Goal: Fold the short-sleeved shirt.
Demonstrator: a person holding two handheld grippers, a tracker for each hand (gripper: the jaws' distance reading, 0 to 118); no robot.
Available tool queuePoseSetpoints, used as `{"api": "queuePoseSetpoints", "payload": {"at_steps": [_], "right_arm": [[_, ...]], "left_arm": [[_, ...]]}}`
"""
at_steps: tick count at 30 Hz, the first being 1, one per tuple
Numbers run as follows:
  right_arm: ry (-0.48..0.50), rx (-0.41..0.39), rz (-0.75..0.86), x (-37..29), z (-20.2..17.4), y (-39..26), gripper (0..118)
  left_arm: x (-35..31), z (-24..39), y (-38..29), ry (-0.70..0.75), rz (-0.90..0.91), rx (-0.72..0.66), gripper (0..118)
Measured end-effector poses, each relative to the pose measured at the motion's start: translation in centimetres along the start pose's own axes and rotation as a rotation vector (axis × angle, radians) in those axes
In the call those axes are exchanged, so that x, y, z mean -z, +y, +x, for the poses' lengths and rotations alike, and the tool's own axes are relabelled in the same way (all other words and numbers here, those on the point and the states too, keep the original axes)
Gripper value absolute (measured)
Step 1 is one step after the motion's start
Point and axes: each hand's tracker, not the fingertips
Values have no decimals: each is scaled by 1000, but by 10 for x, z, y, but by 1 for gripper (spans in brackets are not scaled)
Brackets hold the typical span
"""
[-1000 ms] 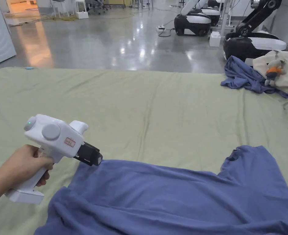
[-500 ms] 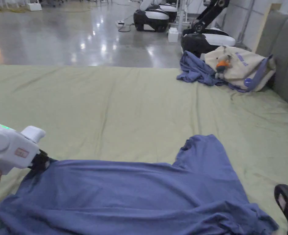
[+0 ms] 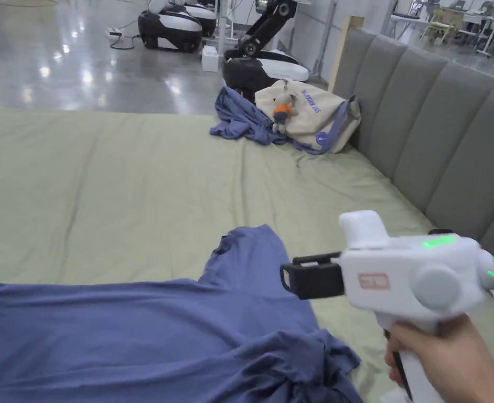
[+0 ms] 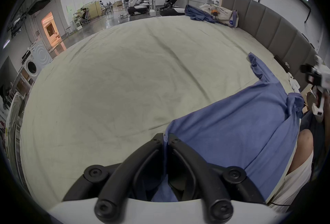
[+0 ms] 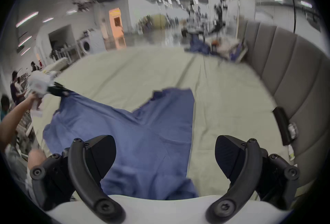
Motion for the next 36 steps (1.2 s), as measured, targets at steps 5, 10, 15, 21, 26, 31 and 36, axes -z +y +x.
{"api": "queuePoseSetpoints", "payload": {"at_steps": [5, 10, 15, 21, 26, 31, 36], "right_arm": [[-63, 9, -259, 92, 13, 28, 113], [-126, 1, -383, 127, 13, 28, 112], [-117, 37, -408, 134, 14, 25, 109], [-112, 19, -417, 140, 2, 23, 104], [-101, 15, -425, 146, -1, 18, 104], [-81, 50, -409, 141, 7, 16, 86], [-32, 78, -348, 128, 13, 22, 10]], "left_arm": [[-3, 4, 1, 8, -2, -7, 5], [-4, 7, 2, 18, -7, 4, 5], [-1, 8, 2, 22, -17, 11, 5], [3, 4, 1, 29, -26, 13, 5], [4, 3, 2, 28, -29, 12, 5], [3, 4, 2, 24, -32, 9, 5], [5, 5, 3, 24, -35, 12, 5]]}}
